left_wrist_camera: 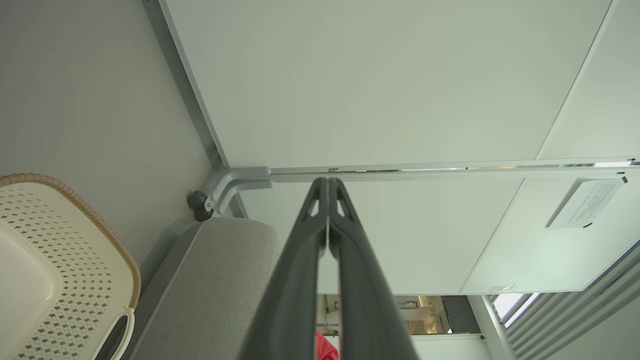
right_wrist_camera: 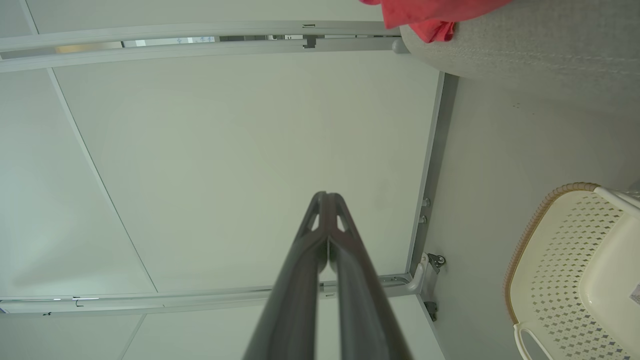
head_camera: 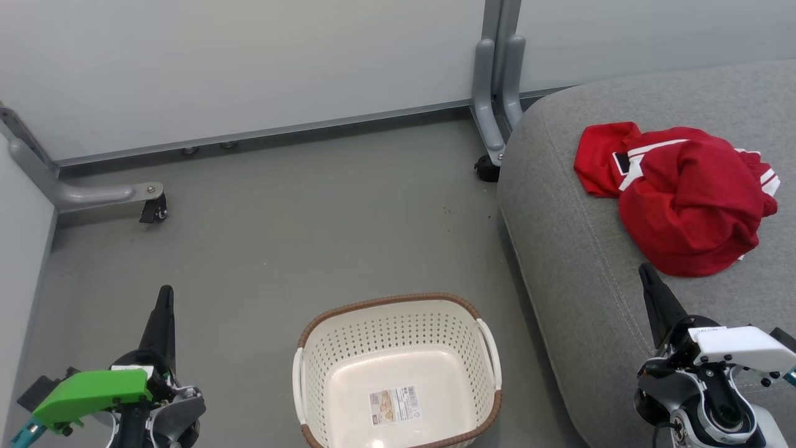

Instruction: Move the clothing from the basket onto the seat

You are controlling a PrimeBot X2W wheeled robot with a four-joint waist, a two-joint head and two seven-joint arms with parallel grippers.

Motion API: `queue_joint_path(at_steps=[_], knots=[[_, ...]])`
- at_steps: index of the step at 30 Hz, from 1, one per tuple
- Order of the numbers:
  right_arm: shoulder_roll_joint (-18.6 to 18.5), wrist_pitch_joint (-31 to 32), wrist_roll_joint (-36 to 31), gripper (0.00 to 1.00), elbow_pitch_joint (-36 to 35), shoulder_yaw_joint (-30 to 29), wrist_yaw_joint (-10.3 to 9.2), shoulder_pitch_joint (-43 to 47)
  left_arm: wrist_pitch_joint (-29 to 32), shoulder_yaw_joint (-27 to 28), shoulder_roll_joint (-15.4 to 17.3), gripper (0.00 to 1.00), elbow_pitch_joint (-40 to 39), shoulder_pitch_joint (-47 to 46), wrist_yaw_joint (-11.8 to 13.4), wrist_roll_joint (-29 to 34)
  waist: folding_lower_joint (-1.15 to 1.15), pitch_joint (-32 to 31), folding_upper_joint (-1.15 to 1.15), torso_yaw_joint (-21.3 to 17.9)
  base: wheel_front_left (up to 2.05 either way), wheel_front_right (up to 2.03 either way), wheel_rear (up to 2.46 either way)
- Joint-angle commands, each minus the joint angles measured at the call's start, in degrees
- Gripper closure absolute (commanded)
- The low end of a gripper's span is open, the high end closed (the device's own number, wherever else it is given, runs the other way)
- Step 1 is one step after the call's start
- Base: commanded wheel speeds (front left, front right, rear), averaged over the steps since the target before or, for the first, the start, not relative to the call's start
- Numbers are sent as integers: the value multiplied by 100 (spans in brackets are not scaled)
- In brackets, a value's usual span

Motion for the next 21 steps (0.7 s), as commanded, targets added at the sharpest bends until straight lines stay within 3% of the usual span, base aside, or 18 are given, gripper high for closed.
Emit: queue_joint_path(at_steps=[1, 21], knots=[[-7, 22, 31, 100, 11, -8, 2, -29, 21, 13, 33, 100, -12, -62, -32, -15, 0, 0, 0, 0, 0, 0, 0], [-7, 19, 34, 100, 10, -5, 2, -29, 21, 12, 33, 100, -12, -62, -32, -16, 0, 0, 0, 0, 0, 0, 0]])
